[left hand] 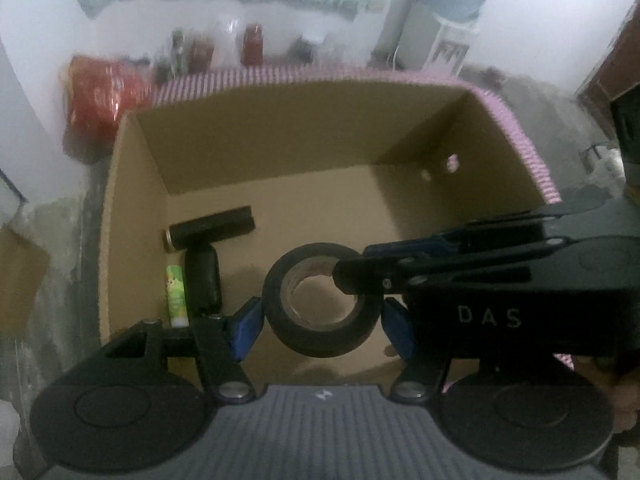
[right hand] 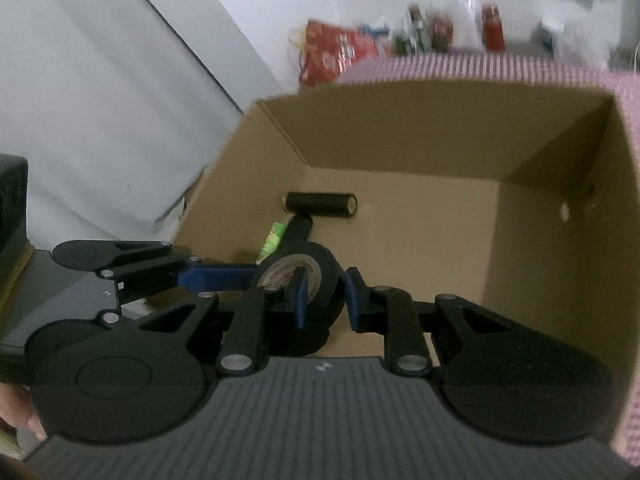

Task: Organize rigid objects
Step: 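Lift the black tape roll with the right gripper and release it into the box, then move the right gripper to the pink bowl and grasp its rim, then carry the pink bowl with the right gripper and drop it into the box, then move the right gripper to the white charger plug and grasp it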

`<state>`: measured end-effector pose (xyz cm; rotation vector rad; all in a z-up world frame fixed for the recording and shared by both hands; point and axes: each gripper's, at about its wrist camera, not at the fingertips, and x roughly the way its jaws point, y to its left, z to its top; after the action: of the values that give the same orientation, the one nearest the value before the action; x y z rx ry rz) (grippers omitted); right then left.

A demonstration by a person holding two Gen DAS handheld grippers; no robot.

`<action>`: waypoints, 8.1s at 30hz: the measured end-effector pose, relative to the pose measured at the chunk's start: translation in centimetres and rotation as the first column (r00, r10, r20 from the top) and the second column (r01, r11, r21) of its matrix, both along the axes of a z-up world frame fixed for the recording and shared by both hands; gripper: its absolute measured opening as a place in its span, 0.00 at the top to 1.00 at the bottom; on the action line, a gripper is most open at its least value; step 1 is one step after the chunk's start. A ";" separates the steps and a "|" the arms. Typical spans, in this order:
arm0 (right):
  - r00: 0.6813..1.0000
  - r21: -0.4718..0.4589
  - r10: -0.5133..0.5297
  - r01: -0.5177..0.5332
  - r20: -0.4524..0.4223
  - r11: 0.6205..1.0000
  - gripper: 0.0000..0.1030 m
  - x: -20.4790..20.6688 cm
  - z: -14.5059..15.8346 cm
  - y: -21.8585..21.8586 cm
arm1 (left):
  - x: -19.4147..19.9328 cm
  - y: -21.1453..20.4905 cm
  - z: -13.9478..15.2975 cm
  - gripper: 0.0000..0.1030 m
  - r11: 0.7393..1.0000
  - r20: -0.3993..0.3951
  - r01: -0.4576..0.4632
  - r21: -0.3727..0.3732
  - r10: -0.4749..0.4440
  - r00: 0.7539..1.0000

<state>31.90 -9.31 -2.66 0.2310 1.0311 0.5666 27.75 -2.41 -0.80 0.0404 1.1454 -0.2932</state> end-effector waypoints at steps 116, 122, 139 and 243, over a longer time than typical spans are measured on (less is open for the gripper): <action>0.950 0.048 -0.295 0.292 0.104 0.955 0.75 -21.9 -9.8 -10.2 | -20.8 -12.2 -9.9 0.29 0.968 0.337 0.229 0.100 -0.249 0.908; 0.946 0.039 -0.304 0.301 0.117 0.953 0.86 -22.1 -9.7 -10.3 | -21.4 -11.8 -9.4 0.29 0.971 0.353 0.219 0.094 -0.238 0.905; 0.894 0.047 -0.150 0.143 0.423 0.989 0.84 -20.4 3.7 -6.0 | -19.9 -8.7 4.0 0.29 0.981 0.573 0.110 0.160 -0.183 0.799; 0.972 0.398 -0.217 0.233 -0.086 0.887 0.63 -12.4 -10.0 -5.1 | -18.0 -4.6 -9.3 0.68 0.991 0.442 -0.125 0.056 0.088 0.893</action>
<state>19.52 -14.45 -12.67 0.7254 0.9000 0.5612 9.77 -7.04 -10.08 0.1112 0.7044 -0.1276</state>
